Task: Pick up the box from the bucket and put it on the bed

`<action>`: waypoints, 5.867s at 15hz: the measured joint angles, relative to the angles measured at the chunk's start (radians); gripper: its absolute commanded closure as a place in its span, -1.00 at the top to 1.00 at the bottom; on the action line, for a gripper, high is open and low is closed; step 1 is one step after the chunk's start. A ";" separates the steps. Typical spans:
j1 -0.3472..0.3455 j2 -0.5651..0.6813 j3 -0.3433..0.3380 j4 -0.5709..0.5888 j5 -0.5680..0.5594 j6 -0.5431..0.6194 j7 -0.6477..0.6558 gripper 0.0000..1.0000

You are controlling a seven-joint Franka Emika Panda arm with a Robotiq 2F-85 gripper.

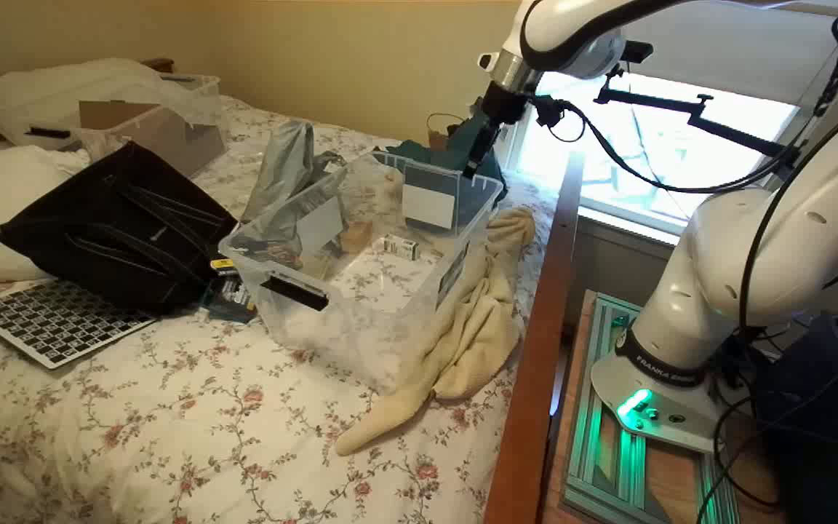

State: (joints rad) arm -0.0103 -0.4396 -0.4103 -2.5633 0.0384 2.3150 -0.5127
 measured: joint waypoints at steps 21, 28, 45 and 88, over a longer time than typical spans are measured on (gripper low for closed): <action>0.011 0.401 0.085 0.184 0.126 0.419 0.025 1.00; -0.081 0.693 0.147 0.347 -0.094 0.537 0.247 1.00; -0.210 0.920 0.285 0.540 -0.041 0.336 0.237 1.00; -0.002 1.118 0.155 0.852 -0.263 -0.051 0.746 1.00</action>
State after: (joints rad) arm -0.0127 0.6787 -0.2550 -1.7115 -0.2245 2.2637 0.2332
